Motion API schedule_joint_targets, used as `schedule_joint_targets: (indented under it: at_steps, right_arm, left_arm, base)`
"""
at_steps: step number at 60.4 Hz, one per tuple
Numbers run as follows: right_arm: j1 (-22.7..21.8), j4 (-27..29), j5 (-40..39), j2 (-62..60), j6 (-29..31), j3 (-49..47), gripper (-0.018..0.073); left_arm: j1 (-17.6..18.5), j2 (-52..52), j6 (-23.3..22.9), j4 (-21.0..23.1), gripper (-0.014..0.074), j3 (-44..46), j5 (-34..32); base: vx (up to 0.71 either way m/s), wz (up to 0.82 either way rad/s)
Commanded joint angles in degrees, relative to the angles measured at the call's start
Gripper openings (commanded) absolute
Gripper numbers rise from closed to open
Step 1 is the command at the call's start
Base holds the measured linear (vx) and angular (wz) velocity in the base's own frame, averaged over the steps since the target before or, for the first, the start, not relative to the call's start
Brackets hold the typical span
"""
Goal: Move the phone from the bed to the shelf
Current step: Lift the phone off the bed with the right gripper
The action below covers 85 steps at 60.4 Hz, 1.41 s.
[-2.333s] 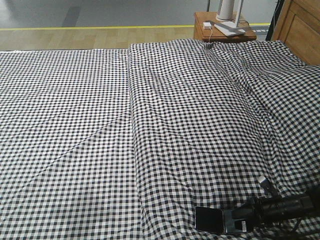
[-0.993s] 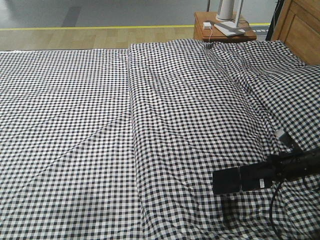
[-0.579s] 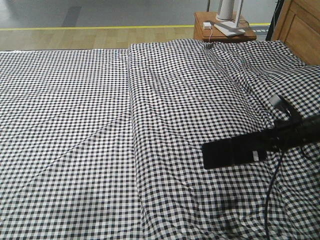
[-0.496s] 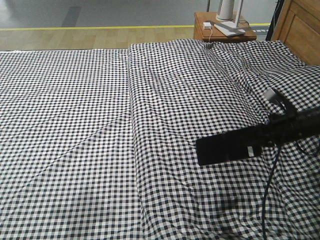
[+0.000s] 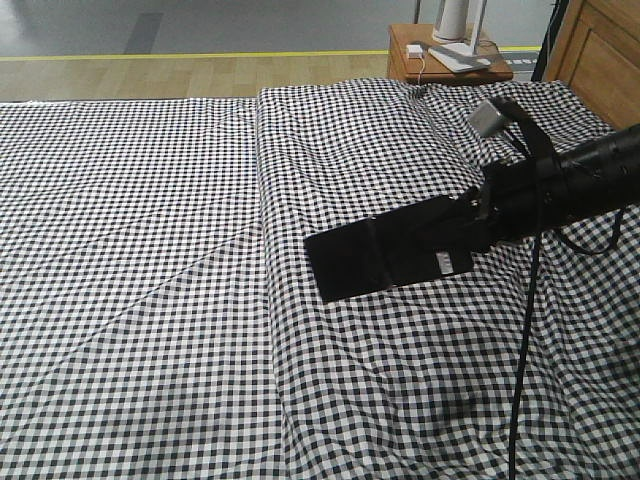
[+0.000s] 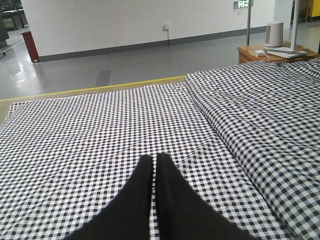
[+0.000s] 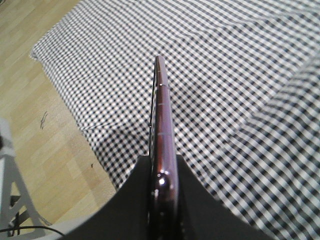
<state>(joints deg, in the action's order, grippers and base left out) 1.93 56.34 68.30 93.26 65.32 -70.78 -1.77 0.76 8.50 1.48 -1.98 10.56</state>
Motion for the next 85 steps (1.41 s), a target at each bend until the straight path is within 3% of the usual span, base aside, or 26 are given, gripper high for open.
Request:
schedule_joint_targets:
  at_steps: [1,18,27,85]
  right_arm:
    - [2.9,3.9,5.5,-5.3,-1.2,-1.3,-0.0003]
    - [12.4,3.0,5.5,-12.6,-5.5,-1.3,-0.0003]
    - [15.2,3.2,5.5,-15.3,-5.7,-1.3,-0.0003]
    - [15.3,3.2,5.3,-18.6,-6.4,-1.3,-0.0002]
  left_arm:
    - [0.4,0.7,-0.3,0.5,0.0001,1.3,-4.1]
    - [0.4,0.7,-0.3,0.5,0.0001,1.3,-4.1]
    - [0.4,0.7,-0.3,0.5,0.0001,1.3,-4.1]
    - [0.4,0.7,-0.3,0.5,0.0001,1.3,-4.1]
  base:
    - [0.0,0.0]
    - [0.0,0.0]
    - [0.0,0.0]
    - [0.0,0.0]
